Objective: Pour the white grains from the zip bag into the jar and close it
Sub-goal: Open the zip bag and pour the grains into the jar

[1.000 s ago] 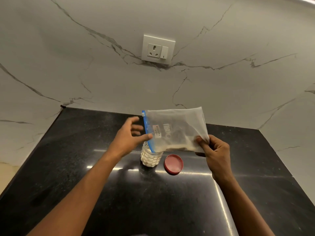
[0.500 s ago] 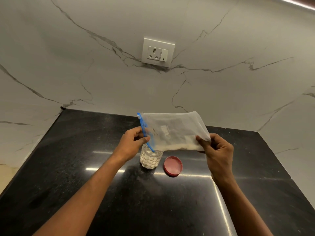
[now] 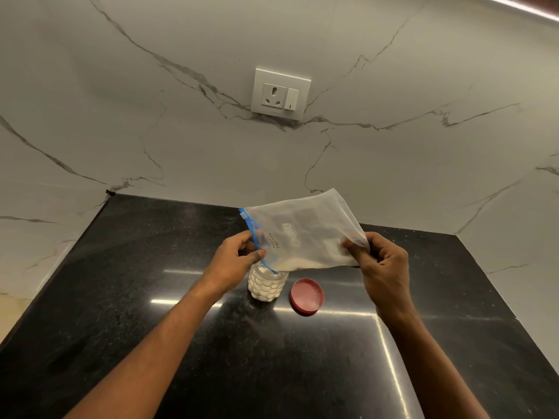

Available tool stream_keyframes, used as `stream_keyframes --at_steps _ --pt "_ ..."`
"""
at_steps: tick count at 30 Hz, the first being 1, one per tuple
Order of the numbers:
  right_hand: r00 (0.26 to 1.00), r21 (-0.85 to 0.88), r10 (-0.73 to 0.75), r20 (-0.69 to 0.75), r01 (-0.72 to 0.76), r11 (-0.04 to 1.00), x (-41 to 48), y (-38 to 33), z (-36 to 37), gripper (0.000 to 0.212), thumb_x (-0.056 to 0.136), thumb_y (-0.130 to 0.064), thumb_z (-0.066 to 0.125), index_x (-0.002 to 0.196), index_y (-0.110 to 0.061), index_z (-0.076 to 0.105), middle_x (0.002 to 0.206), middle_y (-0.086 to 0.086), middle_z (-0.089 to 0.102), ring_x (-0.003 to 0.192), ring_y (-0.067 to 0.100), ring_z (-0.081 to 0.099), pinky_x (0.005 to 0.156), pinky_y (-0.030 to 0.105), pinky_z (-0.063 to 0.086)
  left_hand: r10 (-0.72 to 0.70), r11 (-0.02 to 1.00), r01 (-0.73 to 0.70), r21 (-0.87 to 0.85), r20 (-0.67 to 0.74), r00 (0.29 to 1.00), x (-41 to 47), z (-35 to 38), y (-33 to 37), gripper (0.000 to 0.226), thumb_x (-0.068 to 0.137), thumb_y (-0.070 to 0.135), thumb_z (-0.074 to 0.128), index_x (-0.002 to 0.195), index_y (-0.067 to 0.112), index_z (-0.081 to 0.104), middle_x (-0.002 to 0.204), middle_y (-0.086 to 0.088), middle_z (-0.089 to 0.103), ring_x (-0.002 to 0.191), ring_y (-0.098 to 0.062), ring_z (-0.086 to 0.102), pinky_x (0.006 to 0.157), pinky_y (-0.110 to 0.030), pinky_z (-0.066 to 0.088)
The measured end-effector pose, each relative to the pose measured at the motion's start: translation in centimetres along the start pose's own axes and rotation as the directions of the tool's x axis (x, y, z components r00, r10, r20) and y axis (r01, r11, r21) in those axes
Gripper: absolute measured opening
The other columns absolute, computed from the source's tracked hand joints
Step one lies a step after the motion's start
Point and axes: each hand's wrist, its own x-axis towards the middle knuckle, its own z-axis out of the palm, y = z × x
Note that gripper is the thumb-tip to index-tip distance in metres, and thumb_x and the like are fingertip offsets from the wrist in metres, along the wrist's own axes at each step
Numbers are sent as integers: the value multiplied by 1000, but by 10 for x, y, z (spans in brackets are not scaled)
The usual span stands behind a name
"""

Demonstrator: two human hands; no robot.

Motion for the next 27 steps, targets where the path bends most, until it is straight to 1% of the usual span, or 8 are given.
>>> stream_keyframes --at_steps 6,9,14,18,21,23,25,27 --pt "999 -52 -25 36 27 998 2 -6 -1 15 97 -12 73 102 -26 75 94 -3 78 90 21 74 83 43 65 -16 1000 16 10 -7 1000 2 1 -2 33 100 14 71 133 20 67 119 3 78 112 -13 72 99 -36 59" --pt "999 -29 -48 -7 47 998 5 -10 -3 16 91 -10 79 101 -23 77 96 -3 80 90 20 77 83 39 65 -19 1000 19 7 -9 1000 2 0 -4 33 100 15 71 132 21 67 116 5 78 109 -10 73 94 -30 59" --pt "997 -53 -80 4 80 995 5 -13 0 12 86 -24 80 96 -20 74 92 -8 77 79 17 76 70 27 64 -16 1000 16 -7 -4 1000 4 1 -5 31 100 15 71 129 25 68 116 6 78 110 -10 73 93 -29 58" --pt "991 -115 -107 74 115 987 8 -10 -1 6 95 -17 74 100 -16 76 92 -9 78 83 14 75 73 26 63 -14 1000 14 -17 -4 1000 4 1 -5 33 100 15 72 131 23 68 117 4 78 111 -13 73 98 -34 59" --pt "987 -88 -144 75 151 985 7 -14 -1 8 90 -15 80 96 -20 78 90 -6 79 83 17 76 76 28 64 -18 1000 18 -19 -7 1000 4 1 -5 33 100 15 72 132 21 68 117 3 78 110 -13 74 98 -35 59" --pt "985 -84 -165 46 168 982 8 -19 1 10 84 -20 84 91 -21 77 87 -3 78 79 21 75 72 30 65 -21 999 21 -27 -6 1000 4 1 -6 33 100 14 71 132 21 68 117 3 79 110 -12 74 97 -33 59" --pt "982 -97 -174 76 181 979 9 -22 3 8 86 -23 81 92 -23 75 88 -7 77 79 16 75 70 28 63 -23 999 23 -34 -9 1000 4 1 -7 30 100 14 71 128 23 68 115 5 79 108 -10 74 93 -30 59" --pt "969 -140 -198 150 219 966 10 -25 4 10 91 -19 76 95 -28 74 88 -14 76 76 7 72 67 20 60 -29 998 29 -49 -11 1000 4 1 -8 27 100 15 71 123 29 67 114 6 78 107 -10 73 89 -27 58"
